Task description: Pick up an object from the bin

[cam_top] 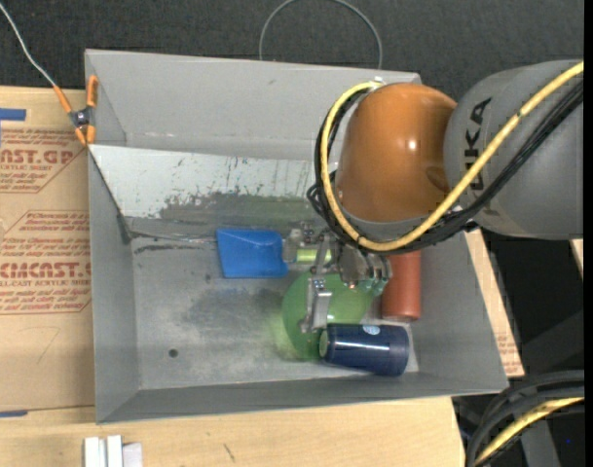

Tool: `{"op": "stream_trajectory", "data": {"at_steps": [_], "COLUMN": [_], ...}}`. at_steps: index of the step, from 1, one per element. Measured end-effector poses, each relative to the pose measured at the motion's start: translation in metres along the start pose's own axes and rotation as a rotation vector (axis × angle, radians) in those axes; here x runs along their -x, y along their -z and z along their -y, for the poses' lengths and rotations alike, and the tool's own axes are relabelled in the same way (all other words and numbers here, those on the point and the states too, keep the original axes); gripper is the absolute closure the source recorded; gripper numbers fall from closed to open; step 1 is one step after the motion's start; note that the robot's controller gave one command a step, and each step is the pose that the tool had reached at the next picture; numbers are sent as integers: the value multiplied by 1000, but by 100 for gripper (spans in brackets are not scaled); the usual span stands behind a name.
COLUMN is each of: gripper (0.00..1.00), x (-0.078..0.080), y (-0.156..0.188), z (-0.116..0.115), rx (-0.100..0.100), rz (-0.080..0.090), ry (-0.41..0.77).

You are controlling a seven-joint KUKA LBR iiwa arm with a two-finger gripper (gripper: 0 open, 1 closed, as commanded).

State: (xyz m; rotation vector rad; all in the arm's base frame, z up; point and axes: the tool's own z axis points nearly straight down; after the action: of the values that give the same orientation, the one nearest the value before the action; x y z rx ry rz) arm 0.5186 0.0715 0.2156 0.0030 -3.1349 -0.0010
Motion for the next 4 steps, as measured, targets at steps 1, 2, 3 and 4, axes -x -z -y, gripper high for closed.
{"op": "stream_trajectory", "data": {"at_steps": [1, 2, 3, 4], "gripper": [0, 0, 0, 0], "x": [2, 64, 71, 64], "y": [4, -118, -99, -116], "z": [1, 3, -8, -12], "rx": [1, 3, 2, 5], "rz": [8, 9, 7, 9], "ry": [-2, -95, -104, -200]}}
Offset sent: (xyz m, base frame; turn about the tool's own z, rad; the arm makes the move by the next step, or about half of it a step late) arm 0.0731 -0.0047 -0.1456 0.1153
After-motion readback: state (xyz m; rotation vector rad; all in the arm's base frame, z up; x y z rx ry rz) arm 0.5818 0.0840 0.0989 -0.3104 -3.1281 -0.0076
